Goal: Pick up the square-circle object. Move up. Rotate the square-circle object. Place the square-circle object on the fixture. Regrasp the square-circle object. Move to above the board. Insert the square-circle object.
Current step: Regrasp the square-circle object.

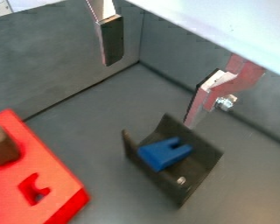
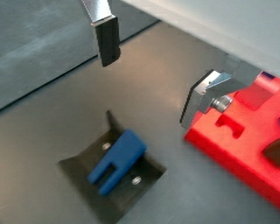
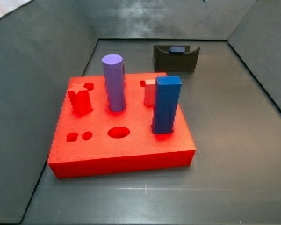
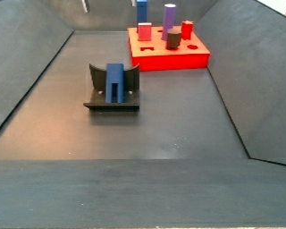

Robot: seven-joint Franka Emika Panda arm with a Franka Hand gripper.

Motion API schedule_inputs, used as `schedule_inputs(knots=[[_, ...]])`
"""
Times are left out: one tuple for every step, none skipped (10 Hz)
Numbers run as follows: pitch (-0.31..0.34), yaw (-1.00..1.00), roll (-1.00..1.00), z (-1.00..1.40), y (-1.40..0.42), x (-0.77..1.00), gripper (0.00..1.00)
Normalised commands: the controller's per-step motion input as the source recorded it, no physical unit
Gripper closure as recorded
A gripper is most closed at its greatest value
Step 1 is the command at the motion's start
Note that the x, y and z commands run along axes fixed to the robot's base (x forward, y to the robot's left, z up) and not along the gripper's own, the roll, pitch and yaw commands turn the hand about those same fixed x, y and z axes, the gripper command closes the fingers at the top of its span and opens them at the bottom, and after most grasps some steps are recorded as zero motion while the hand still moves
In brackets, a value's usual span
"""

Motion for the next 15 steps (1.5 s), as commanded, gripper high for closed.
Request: schedule_inputs(knots=[[-0.009, 0.03, 1.00, 0.00, -0.02, -0.02, 0.00], [-0.008, 0.03, 1.00, 0.00, -0.02, -0.02, 0.00], [-0.003, 0.03, 1.00, 0.00, -0.02, -0.01, 0.00], [0.001, 0.03, 1.00, 0.00, -0.02, 0.00, 0.00], [0.009, 0.04, 1.00, -0.01, -0.02, 0.02, 0.00], [0.014, 0.04, 1.00, 0.00, -0.02, 0.02, 0.00], [0.031, 0.05, 1.00, -0.01, -0.03, 0.04, 0.00], [0.039, 0.05, 1.00, -0.01, -0.03, 0.05, 0.00], [0.063, 0.06, 1.00, -0.01, -0.03, 0.07, 0.00], [0.085, 0.07, 1.00, -0.01, -0.03, 0.08, 0.00], [0.115, 0.10, 1.00, -0.01, -0.04, 0.08, 0.00], [0.124, 0.11, 0.93, -0.02, -0.04, 0.08, 0.00], [0.115, 0.13, 0.67, -0.01, -0.04, 0.09, 0.00], [0.099, 0.15, 0.42, -0.02, -0.04, 0.09, 0.00], [0.081, 0.15, 0.28, -0.01, -0.02, 0.08, 0.00]])
